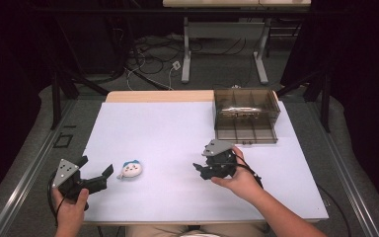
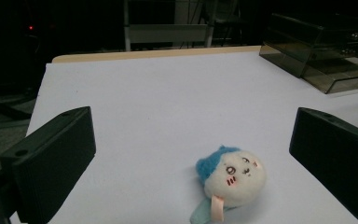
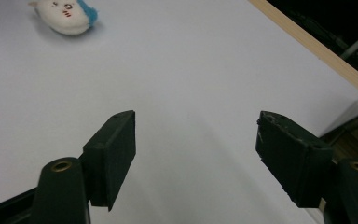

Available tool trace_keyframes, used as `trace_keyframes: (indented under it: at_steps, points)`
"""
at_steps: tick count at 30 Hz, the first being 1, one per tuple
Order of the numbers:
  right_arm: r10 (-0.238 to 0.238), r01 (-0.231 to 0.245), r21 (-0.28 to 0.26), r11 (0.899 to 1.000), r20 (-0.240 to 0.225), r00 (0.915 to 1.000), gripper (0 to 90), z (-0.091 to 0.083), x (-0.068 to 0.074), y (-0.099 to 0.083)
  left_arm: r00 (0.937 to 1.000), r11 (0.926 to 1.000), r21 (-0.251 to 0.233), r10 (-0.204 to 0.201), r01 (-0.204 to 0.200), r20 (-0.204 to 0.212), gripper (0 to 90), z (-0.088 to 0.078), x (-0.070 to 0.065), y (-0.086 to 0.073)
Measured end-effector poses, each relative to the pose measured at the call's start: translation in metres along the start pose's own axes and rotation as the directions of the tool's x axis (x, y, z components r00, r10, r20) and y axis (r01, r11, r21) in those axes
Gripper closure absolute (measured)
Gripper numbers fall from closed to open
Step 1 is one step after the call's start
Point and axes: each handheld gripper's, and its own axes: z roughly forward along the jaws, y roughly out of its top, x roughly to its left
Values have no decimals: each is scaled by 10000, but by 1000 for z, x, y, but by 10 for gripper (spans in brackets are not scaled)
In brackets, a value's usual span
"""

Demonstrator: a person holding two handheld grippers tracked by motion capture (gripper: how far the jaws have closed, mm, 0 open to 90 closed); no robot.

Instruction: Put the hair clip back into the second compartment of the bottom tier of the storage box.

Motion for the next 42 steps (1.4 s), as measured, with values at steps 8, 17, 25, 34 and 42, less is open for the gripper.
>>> trace_keyframes:
  at_steps: [8,17,25,34,42]
  points:
    - [-1704,1723,363,9844,-512,9841,331,13,13,28,10000,10000,16,28,-28,5,4,0,0,0]
    - [-3262,3346,848,9385,-991,9401,331,28,33,53,10000,10000,-10,-11,11,-17,4,1,0,0]
    - [-3973,4101,1002,9065,-1259,9090,297,45,49,73,10000,10000,51,-28,28,5,4,1,1,0]
    - [-4944,5111,1320,8493,-1405,8578,238,65,71,93,10000,10000,51,-35,35,-16,4,1,2,-1]
    - [-5227,5414,1170,8326,-1576,8379,278,82,84,102,10000,9999,118,-31,32,-93,4,2,3,-1]
